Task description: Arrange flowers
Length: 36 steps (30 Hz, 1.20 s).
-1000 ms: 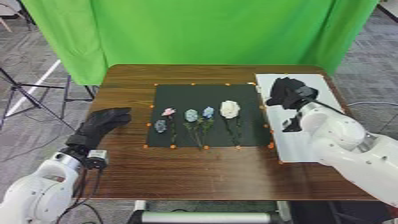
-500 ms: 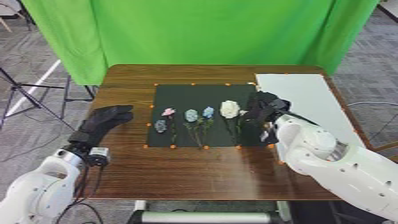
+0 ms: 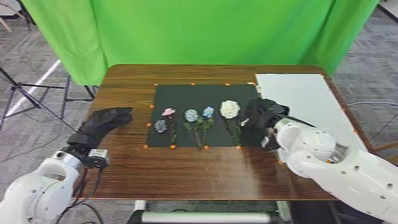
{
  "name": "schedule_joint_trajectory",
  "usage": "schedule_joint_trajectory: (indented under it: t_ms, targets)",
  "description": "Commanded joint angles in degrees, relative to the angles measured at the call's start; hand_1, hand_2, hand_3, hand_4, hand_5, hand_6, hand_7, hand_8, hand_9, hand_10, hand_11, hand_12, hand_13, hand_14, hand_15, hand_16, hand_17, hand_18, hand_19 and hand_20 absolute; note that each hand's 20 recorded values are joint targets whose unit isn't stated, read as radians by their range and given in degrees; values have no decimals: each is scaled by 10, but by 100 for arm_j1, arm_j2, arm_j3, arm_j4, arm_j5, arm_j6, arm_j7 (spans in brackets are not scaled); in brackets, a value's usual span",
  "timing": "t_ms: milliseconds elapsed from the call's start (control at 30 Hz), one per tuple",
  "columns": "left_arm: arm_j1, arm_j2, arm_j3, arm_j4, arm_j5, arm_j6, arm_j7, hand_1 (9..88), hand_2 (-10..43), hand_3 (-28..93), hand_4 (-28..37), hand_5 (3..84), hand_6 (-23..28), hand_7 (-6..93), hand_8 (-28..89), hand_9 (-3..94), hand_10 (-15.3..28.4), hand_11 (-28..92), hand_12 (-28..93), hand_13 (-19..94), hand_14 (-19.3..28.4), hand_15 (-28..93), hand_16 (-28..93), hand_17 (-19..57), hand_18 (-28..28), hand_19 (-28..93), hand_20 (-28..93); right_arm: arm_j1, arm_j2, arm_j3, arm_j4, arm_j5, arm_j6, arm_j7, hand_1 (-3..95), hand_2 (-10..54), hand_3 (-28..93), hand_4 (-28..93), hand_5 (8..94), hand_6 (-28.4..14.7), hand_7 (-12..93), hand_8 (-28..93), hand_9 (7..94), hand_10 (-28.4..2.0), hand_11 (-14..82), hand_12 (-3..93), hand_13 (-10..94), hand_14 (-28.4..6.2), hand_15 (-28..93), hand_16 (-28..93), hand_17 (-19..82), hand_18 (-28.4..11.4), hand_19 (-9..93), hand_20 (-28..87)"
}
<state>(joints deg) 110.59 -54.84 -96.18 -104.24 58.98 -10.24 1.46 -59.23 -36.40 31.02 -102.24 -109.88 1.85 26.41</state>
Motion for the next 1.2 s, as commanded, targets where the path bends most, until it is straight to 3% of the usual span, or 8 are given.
schedule_joint_trajectory:
  t_ms: [33,100,400,700,967,1200]
  targets:
    - [-11,-5,27,9,9,-67,27,270,-23,631,-172,443,54,145,-60,433,142,214,140,318,185,189,17,-10,150,100,144,32,68,212,-90,163,-259,-125,476,-95,622,-144,663,-14,139,-41,690,-129,101,178,764,-78,681,344,371,-245,861,644]
    - [-10,-6,36,3,11,-49,35,270,-25,632,-172,442,54,145,-60,433,142,213,140,319,185,188,17,-10,150,100,144,35,91,281,-133,178,-372,-139,448,-95,628,-144,630,-20,131,-83,659,-142,91,176,757,-81,678,341,364,-248,856,644]
    - [-11,-23,38,10,23,-84,43,271,-33,631,-169,437,52,146,-59,431,140,213,142,318,185,187,18,-11,150,97,143,-232,258,1196,-460,392,-1005,-185,355,-95,649,-147,542,-35,86,-69,571,-171,75,160,739,-92,658,331,346,-256,835,649]
    - [9,-21,21,-8,13,-87,40,272,-36,629,-166,435,52,143,-58,430,140,212,142,317,185,186,19,-11,150,95,143,-439,313,1532,-632,596,-1243,-221,332,-95,641,-147,538,-35,77,-64,573,-177,76,156,733,-99,653,330,338,-262,828,654]
    - [-25,-42,49,17,12,-113,42,272,-39,630,-168,435,51,143,-58,428,139,211,142,317,184,184,20,-12,150,94,144,-592,121,1284,-589,752,-708,-99,354,-95,629,-141,587,-34,83,-67,630,-158,88,156,747,-104,648,322,345,-264,829,653]
    - [12,-59,5,1,20,-126,48,272,-39,629,-168,435,52,143,-58,428,140,210,142,317,185,184,20,-13,151,95,144,-709,-116,894,-313,634,-1396,-91,321,-95,619,-132,580,-33,79,-71,588,-168,76,152,744,-108,625,320,337,-270,822,648]
